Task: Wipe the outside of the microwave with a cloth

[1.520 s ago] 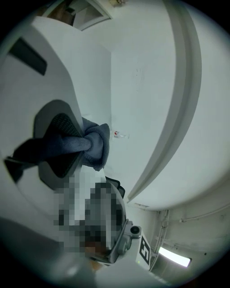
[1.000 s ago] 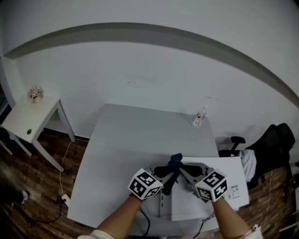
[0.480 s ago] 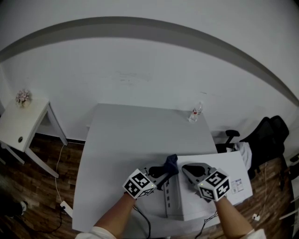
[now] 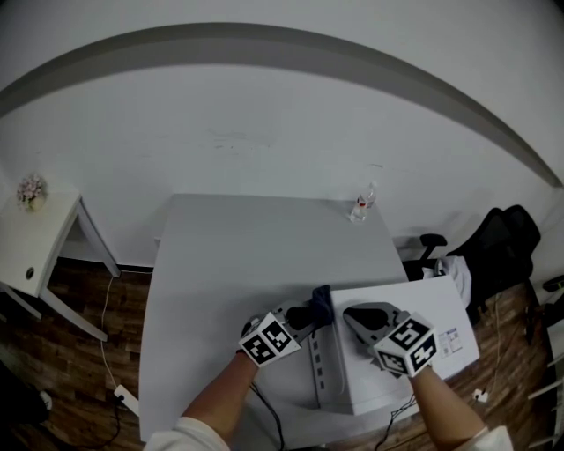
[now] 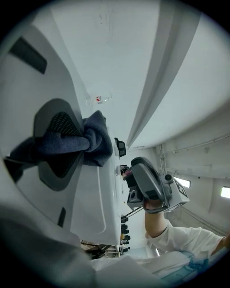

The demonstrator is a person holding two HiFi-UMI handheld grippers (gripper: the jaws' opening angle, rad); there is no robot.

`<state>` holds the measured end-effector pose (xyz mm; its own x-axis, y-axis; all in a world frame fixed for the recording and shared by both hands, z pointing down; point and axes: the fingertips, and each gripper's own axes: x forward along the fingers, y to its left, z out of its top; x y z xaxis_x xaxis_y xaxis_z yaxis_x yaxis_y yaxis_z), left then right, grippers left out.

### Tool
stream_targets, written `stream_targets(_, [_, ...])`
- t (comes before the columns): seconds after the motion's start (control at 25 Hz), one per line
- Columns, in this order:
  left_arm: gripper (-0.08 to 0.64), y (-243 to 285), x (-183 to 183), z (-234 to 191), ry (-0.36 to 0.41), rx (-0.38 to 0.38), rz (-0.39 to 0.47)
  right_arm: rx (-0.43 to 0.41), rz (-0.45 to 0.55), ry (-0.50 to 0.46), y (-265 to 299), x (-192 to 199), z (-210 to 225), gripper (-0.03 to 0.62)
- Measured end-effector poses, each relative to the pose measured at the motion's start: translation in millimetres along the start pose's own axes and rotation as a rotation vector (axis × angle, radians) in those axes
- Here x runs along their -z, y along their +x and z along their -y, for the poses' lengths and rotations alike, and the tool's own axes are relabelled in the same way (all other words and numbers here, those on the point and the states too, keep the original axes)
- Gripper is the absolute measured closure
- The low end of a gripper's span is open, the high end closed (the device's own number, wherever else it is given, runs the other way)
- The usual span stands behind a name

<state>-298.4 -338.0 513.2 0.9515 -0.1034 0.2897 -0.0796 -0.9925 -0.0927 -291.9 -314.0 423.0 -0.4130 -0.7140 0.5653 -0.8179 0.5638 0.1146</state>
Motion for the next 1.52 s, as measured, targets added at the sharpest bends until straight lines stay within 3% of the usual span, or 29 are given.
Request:
stream_targets(0.64, [0.495, 2, 8, 51, 0.112, 0.103, -0.021, -0.006, -0.002, 0.003, 5, 0, -8, 0.558])
stream_targets(1.52, [0.494, -14, 11, 118, 0.103, 0.167, 0.011, -0.008, 0.026, 0.042, 0, 3, -13, 0.558])
